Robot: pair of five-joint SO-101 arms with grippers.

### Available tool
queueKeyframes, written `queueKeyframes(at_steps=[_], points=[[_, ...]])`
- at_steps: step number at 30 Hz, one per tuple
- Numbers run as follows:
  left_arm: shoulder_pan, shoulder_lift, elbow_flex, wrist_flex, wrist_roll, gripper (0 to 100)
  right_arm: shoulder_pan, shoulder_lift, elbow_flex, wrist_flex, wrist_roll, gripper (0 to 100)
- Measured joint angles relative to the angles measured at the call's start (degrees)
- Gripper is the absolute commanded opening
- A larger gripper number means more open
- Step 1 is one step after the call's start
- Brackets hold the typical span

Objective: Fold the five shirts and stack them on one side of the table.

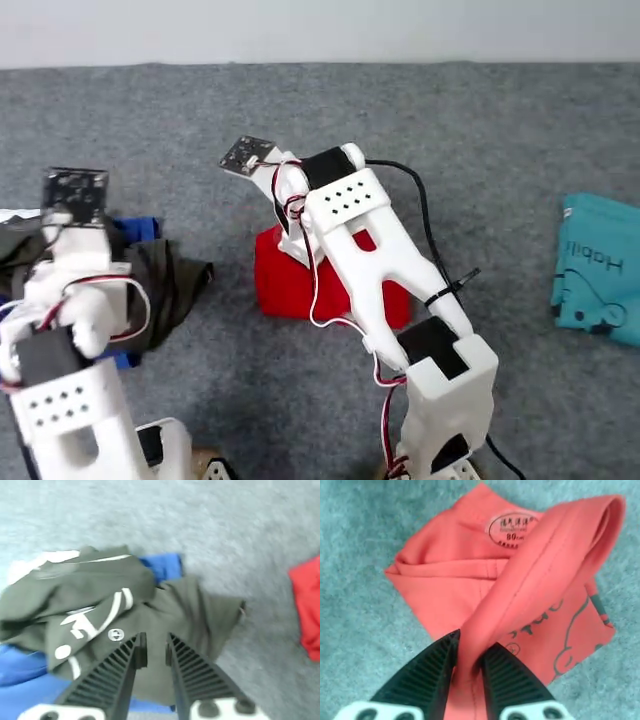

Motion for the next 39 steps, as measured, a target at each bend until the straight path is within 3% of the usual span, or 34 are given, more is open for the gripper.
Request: queueKeyframes(at_steps=[8, 18, 22, 27, 31, 39], points=[[-5.5, -4.6, 0.0, 3.4, 0.0, 8, 0.1, 0.2, 0.0, -4.3, -1.2, 1.5], [-5.8, -6.1, 0.0, 5.5, 0.0, 8, -3.4, 0.9, 0.0, -4.8, -3.8, 25.0], [-5.8, -6.1, 0.0, 5.5, 0.0, 8, -3.9, 0.6, 0.0, -3.3, -5.4, 23.0], [-5.8, -6.1, 0.0, 5.5, 0.0, 8, -3.3, 0.1, -2.9, 4.5, -3.3, 0.9], [-5.8, -6.1, 0.0, 5.5, 0.0, 8, -0.4, 0.1, -3.8, 10.9, 2.0, 1.3], [-10.3, -6.1, 0.0, 5.5, 0.0, 8, 8.5, 1.2, -2.5, 11.2, 5.4, 0.9]])
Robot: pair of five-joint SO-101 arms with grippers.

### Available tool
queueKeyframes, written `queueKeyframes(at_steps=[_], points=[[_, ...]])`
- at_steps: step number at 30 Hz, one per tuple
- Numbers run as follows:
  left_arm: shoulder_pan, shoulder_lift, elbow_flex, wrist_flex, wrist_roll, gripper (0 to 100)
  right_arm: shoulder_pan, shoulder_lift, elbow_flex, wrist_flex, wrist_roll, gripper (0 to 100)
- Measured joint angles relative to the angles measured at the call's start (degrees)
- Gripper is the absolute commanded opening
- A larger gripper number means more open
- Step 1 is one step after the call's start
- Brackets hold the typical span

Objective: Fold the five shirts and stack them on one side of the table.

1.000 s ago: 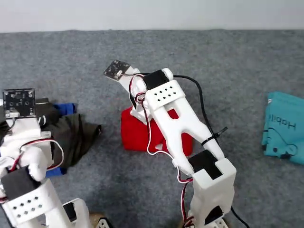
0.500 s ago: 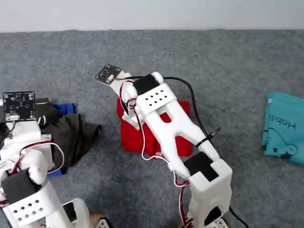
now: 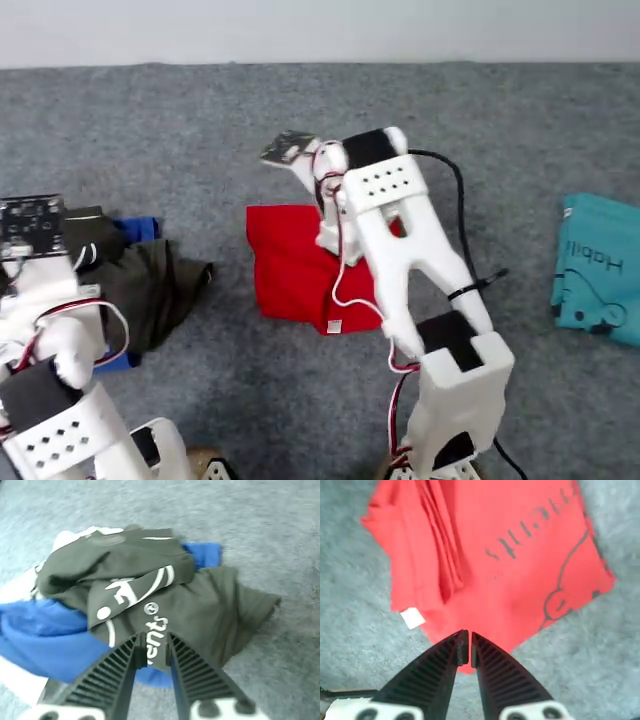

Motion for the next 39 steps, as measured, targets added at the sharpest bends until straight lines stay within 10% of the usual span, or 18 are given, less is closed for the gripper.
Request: queueKeyframes(at_steps=[15, 39], points=[[-8.6, 0.0, 0.0, 0.0, -2.9, 8, -22.9, 8.7, -3.9, -2.9, -3.0, 0.9], [-8.5, 0.0, 0.0, 0.0, -3.7, 8, 3.8, 2.1, 7.5, 0.0, -3.0, 0.9]])
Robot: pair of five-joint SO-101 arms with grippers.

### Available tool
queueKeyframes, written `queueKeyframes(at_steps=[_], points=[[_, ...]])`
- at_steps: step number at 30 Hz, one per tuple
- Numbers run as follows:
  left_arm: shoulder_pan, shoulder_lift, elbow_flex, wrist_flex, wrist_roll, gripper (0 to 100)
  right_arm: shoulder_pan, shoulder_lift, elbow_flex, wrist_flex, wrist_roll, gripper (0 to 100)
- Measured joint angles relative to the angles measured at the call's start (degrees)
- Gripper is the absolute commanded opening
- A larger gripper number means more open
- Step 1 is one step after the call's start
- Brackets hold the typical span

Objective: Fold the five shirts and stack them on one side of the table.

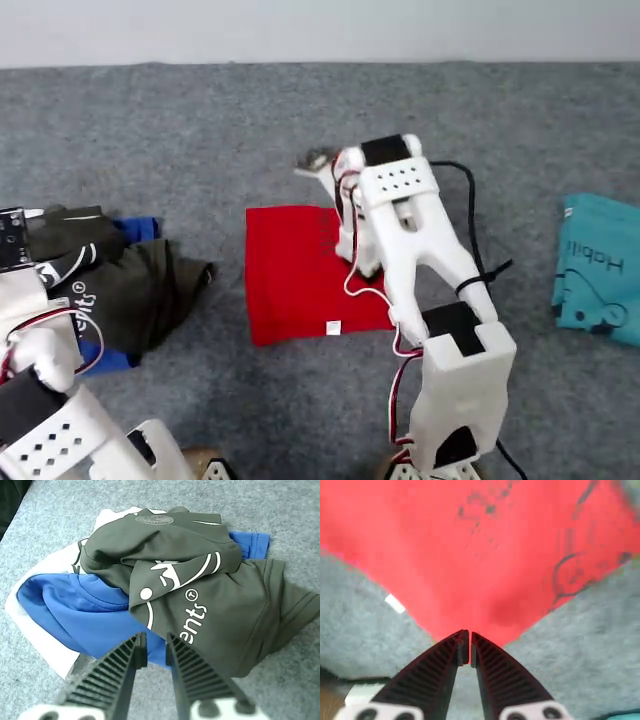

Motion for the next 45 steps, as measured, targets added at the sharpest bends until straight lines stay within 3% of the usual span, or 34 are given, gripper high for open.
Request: queueKeyframes(at_steps=[8, 19, 29, 35, 45], points=[[0.0, 0.0, 0.0, 0.0, 0.0, 8, -0.2, 2.5, 3.9, -1.3, 0.0, 0.9], [0.0, 0.0, 0.0, 0.0, 0.0, 8, 3.1, 2.4, -11.3, -1.1, -0.8, 1.6], [0.0, -0.4, 1.3, 0.2, 0.0, 8, 3.0, 5.4, -11.5, 0.0, -17.4, 34.8], [0.0, -0.4, 1.3, 0.2, 0.0, 8, 1.2, 7.5, -11.5, 0.0, -23.2, 35.5], [0.0, -0.4, 1.3, 0.2, 0.0, 8, -2.0, 8.9, -4.0, -0.1, -23.9, 35.5]])
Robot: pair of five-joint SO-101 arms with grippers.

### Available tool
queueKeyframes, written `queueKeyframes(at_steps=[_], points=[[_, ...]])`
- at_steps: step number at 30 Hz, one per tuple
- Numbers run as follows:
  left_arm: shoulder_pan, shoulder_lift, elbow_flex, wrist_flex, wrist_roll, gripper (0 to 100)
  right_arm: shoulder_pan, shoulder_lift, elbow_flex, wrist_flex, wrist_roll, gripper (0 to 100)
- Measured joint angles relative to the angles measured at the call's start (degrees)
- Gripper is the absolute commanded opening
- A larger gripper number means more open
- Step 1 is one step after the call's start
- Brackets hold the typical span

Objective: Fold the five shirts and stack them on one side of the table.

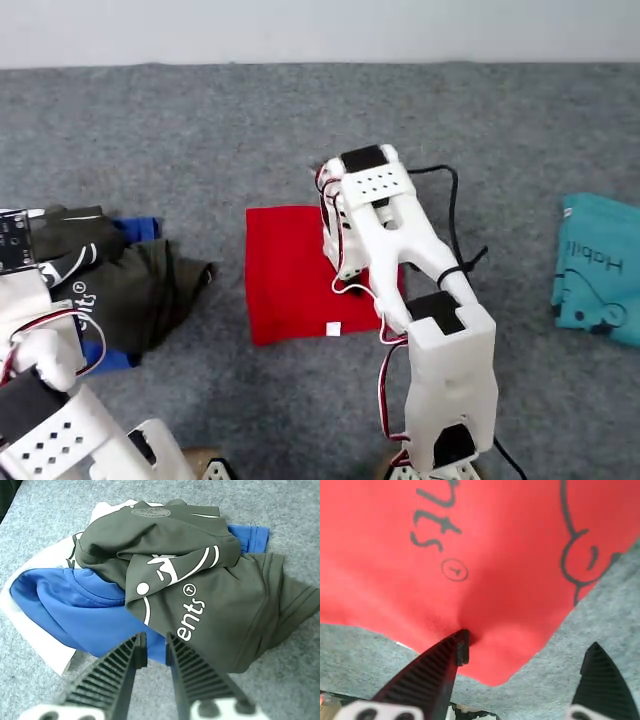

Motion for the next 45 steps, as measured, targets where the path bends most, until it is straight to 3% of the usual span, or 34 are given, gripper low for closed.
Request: queueKeyframes(at_steps=[8, 17, 25, 31, 36, 45], points=[[0.0, 0.0, 0.0, 0.0, 0.0, 8, 0.6, 10.2, -0.6, -1.5, -0.1, 34.0], [0.0, 0.0, 0.0, 0.0, 0.0, 8, 1.0, 11.9, -1.0, -2.1, 2.6, 0.6], [0.0, 0.0, 0.0, 0.0, 0.0, 8, 6.3, 8.9, 0.0, -1.1, 7.7, 1.0], [0.0, 0.0, 0.0, 0.0, 0.0, 8, 14.2, 1.1, 4.8, 0.1, 17.5, 1.0], [0.0, 0.0, 0.0, 0.0, -0.1, 8, 20.4, -3.1, 10.5, 0.1, 32.4, 1.0], [0.0, 0.0, 0.0, 0.0, -4.3, 8, 25.4, -0.6, 0.9, 0.1, 56.9, 1.0]])
